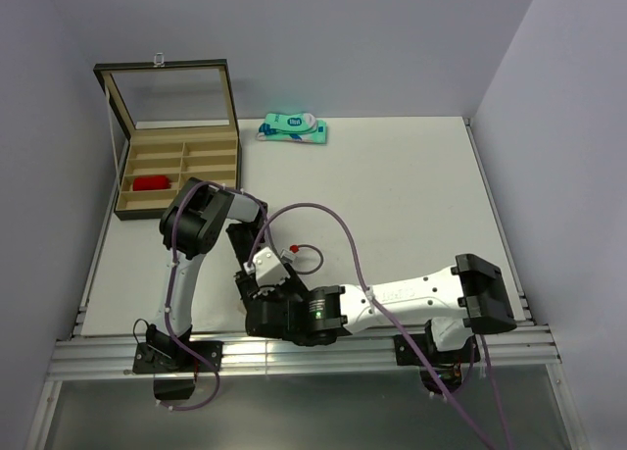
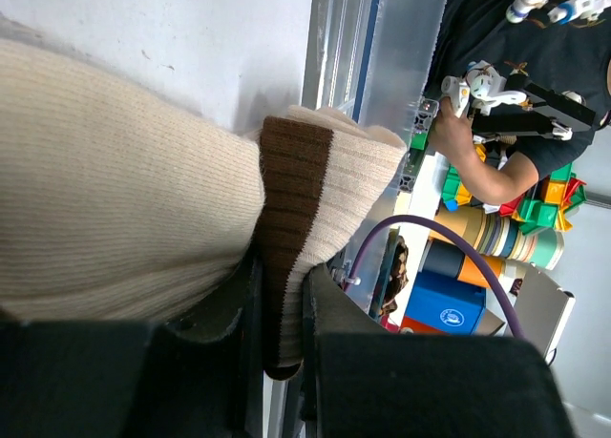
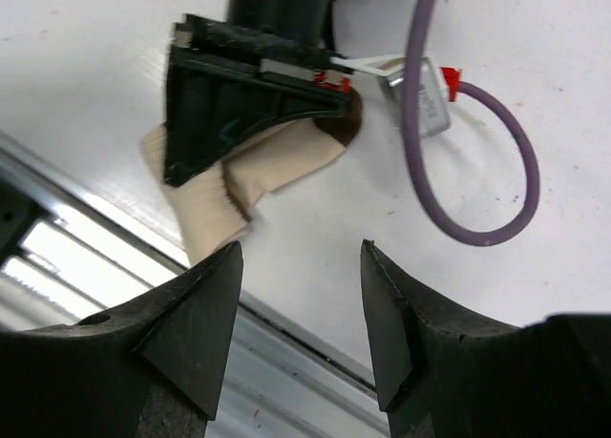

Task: Roll the socks
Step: Roll the sock at the center of the board.

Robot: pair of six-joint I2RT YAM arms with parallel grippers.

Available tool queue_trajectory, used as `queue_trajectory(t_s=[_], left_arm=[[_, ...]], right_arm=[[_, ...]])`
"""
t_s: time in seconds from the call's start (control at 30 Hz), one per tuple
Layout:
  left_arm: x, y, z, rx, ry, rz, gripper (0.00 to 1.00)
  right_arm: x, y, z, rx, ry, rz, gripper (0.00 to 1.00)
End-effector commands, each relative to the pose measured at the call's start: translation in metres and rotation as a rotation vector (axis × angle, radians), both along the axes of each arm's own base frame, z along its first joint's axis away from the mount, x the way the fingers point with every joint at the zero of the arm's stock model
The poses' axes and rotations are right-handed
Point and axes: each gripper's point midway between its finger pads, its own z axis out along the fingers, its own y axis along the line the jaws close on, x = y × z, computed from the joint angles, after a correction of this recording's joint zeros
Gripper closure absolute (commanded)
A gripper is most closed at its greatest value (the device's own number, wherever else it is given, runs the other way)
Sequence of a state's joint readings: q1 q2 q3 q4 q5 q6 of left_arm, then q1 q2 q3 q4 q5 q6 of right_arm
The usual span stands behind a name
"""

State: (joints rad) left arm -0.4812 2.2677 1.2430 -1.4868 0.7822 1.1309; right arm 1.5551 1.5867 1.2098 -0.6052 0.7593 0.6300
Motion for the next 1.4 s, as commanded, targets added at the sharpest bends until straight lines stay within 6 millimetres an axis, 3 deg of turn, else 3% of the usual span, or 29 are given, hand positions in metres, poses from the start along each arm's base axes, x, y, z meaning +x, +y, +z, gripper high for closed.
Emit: queue_trajectory(t_s=[0.0, 0.17, 0.27, 0.43, 1.03, 1.37], left_arm=[[0.024, -0.003, -0.052, -0.07, -0.168, -0.032, 1.0], [0.025, -0.003, -0.052, -0.071, -0.174, -0.031, 1.0], [0.025, -0.003, -0.052, -0.072, -0.166, -0.029, 0.99], [0.025, -0.004, -0.051, -0.074, -0.166, -0.026, 1.0], [0.028, -0.006, -0.051, -0.075, -0.158, -0.027, 1.0], [0.028, -0.006, -0.05, -0.074, -0.147, -0.025, 0.99]], right_arm=[[-0.006, 0.014, 0.024, 0.057, -0.036, 0.012, 0.4], [-0.036, 0.046, -0.006, 0.033, 0.055, 0.196, 0.4], [-0.044, 0.059, -0.029, 0.004, 0.085, 0.254, 0.4], [-0.047, 0.074, -0.046, 0.045, 0.098, 0.319, 0.4], [-0.026, 0.076, -0.095, -0.012, 0.105, 0.321, 0.39], [-0.01, 0.063, -0.123, -0.085, 0.061, 0.237, 0.44]])
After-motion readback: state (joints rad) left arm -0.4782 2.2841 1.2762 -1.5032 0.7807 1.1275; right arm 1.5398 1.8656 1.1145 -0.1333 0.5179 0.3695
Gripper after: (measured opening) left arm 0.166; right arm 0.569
